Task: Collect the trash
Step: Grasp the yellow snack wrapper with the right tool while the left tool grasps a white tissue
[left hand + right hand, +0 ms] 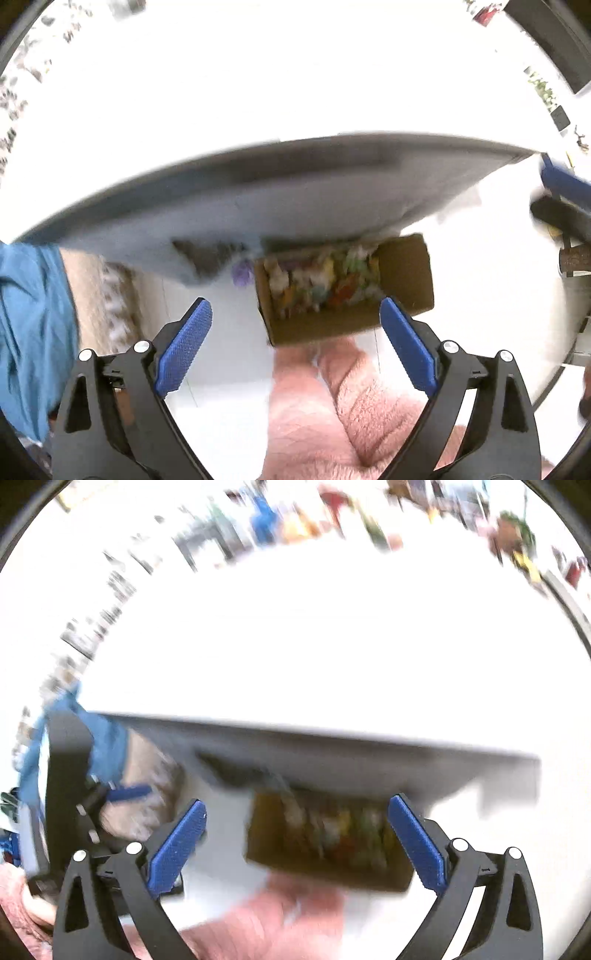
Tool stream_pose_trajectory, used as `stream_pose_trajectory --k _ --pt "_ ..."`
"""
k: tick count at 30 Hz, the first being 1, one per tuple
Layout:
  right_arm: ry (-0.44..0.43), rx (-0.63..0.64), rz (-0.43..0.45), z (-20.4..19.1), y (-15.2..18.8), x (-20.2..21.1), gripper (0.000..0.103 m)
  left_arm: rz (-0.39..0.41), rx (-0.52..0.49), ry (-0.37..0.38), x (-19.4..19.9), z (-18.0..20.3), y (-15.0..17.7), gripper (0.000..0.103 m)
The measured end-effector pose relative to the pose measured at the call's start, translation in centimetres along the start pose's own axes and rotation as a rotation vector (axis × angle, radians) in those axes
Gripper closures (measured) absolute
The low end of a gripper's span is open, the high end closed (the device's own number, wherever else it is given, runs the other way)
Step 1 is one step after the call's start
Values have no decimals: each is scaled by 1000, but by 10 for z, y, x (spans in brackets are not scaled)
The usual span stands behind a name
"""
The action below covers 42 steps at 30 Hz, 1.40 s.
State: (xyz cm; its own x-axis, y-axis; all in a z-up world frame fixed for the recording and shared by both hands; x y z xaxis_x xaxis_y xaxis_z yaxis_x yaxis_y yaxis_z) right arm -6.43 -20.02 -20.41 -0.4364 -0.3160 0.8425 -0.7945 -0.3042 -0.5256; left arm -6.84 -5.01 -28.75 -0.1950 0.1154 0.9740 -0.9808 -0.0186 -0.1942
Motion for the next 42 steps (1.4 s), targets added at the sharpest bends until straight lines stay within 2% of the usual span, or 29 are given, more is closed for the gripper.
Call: stream_pose_trajectory --k 3,5,6,8,10,12,14,16,17,19,20,23,25,27,30,33,37,40,42 --pt "122 76 114 18 -60 0 5 59 17 14 25 -4 -13 13" --pt "169 59 163 38 -96 -13 5 92 40 1 34 -10 -23 13" --pt "202 47 196 57 -126 -24 5 104 54 -1 38 -14 -27 13" --pt "231 28 208 83 -165 -35 5 114 84 -1 42 -24 -33 13" --pt "287 3 184 114 -215 -58 5 122 112 -16 44 -34 -38 13" --pt "318 -17 157 141 -245 -84 5 133 128 -36 47 -42 -38 13" --pt "339 -54 99 162 -269 -114 5 133 152 -51 45 -49 -39 13" --pt "359 -74 35 179 -278 -142 6 122 174 -69 40 -57 -42 13" --pt "355 -84 4 186 -282 -152 20 117 180 -74 39 -59 -43 13" --pt "297 -127 -11 191 -278 -155 45 105 190 -81 38 -64 -46 13" --pt "248 -159 16 191 -274 -150 49 98 192 -80 37 -66 -47 13" --pt "180 -155 60 179 -260 -125 50 100 179 -71 36 -61 -58 13" --pt "99 -163 112 171 -245 -96 50 106 158 -55 38 -53 -67 13" --pt "63 -166 151 167 -234 -68 50 119 123 -41 38 -40 -79 13" --pt "2 -249 216 175 -208 -24 49 150 68 -16 34 -16 -108 13" --pt "-23 -303 275 178 -176 19 48 187 51 33 25 15 -157 13" --pt "-8 -362 333 181 -133 60 47 175 51 127 6 67 -229 13" --pt "2 -386 342 178 -101 79 46 198 73 106 -11 99 -284 13" --pt "14 -387 331 174 -81 84 46 186 161 69 -28 108 -321 13"
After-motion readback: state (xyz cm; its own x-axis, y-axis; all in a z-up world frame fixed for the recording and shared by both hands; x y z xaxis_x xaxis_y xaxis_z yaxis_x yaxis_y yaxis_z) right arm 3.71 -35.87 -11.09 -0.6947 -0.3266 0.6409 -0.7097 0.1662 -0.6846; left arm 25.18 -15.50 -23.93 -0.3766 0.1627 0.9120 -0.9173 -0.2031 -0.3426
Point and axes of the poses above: each gripper's, at about its wrist camera, not at the fingertips, and x roughly against the way its jaws point, z to its right, y to its underside, the point moved 1 cm from there along -x, roughly the way its jaws point, and after that the axes turned 12 degrees about x, right-handed, at the moved point
